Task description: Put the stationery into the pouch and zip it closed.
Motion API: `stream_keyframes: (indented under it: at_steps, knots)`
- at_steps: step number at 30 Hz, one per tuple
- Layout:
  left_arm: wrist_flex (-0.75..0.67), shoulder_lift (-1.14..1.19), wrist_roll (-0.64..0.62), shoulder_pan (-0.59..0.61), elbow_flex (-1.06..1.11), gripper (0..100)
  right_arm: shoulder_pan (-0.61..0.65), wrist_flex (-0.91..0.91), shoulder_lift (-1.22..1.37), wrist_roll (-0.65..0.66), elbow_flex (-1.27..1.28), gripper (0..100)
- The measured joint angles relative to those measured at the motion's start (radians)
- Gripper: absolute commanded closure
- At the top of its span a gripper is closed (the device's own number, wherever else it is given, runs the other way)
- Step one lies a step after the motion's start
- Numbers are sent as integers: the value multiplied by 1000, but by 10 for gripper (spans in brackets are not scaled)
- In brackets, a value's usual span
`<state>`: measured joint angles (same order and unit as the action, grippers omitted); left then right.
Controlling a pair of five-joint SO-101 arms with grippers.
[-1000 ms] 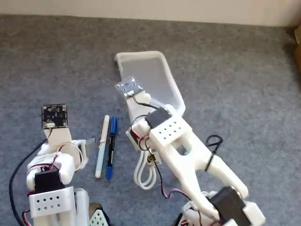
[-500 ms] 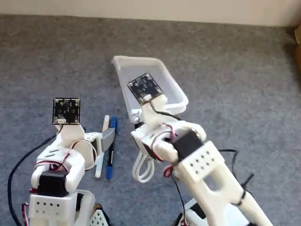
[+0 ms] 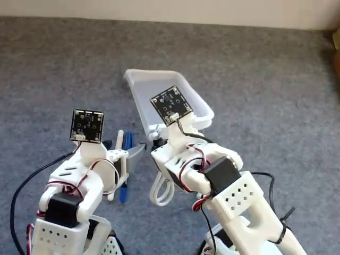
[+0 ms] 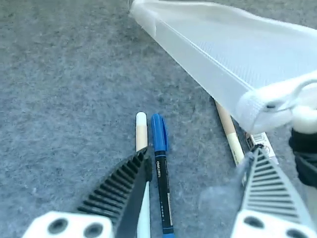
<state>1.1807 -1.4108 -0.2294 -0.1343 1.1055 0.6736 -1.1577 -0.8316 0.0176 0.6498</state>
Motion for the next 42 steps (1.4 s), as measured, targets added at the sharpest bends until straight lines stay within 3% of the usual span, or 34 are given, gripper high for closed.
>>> stream_keyframes:
  at_steps: [7,21,42]
  knots:
    - [-55,0,-3,-49,0,709,63,-32,-3,0,0,994]
    - [-170,-11,40,-29,87,710,95,-68,-17,0,0,994]
    - [-38,-2,91,-68,94,709,97,-69,-17,0,2,994]
